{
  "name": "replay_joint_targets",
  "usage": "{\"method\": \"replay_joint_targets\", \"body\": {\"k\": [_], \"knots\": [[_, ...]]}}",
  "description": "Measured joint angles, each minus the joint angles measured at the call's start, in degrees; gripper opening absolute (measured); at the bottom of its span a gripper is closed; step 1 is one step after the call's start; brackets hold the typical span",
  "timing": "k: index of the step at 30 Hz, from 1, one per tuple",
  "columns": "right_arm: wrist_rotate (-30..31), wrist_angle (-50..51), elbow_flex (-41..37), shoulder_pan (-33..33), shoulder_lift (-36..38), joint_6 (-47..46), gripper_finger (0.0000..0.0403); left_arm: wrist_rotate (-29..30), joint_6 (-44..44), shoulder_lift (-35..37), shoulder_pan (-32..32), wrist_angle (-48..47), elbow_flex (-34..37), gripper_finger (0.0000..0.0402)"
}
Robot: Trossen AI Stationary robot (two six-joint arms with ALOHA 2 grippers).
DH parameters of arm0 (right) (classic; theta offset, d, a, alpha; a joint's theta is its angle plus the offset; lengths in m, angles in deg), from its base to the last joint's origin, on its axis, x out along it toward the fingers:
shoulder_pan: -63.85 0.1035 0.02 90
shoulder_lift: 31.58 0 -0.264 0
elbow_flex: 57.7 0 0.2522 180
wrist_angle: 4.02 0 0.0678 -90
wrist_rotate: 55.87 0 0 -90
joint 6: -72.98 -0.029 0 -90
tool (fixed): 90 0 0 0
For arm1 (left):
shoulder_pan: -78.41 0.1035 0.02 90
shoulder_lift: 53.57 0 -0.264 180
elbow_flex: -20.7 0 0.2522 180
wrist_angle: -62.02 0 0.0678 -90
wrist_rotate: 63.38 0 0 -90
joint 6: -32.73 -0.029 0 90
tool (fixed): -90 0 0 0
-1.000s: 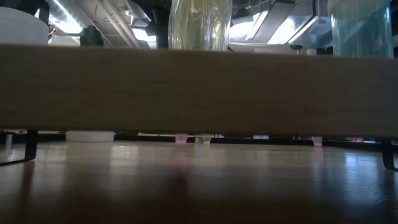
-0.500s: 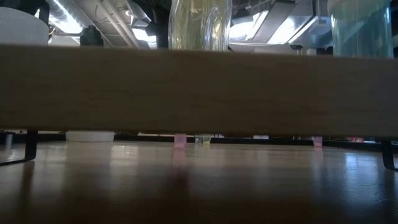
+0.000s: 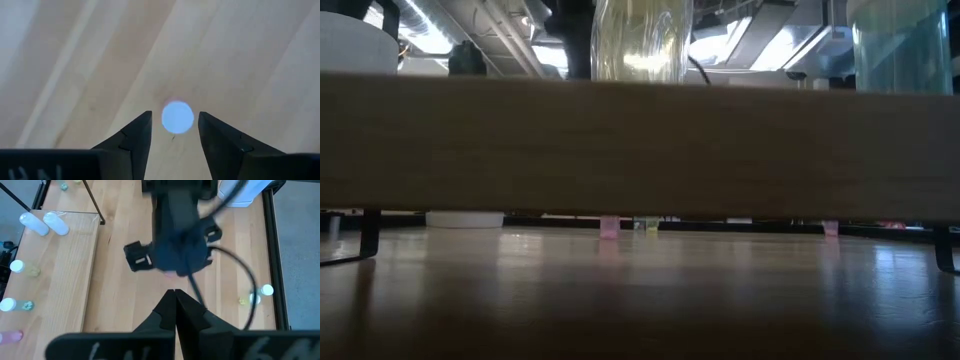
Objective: Pick and place medicine bottles onto shelf by color
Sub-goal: Put the left pink pill bottle on the shelf aligned with the other pink pill bottle
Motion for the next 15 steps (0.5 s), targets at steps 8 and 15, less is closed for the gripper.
{"method": "replay_joint_targets", "body": {"k": [8,15], "knots": [[-1.0,0.4,0.0,0.0,0.0,-1.8,0.0004,2.1,3.6,10.7,0.0,-4.0,0.0,0.0155],[-0.9,0.5,0.0,0.0,0.0,-3.1,0.0044,9.6,10.0,21.8,-0.1,-11.8,0.0,0.0155]]}}
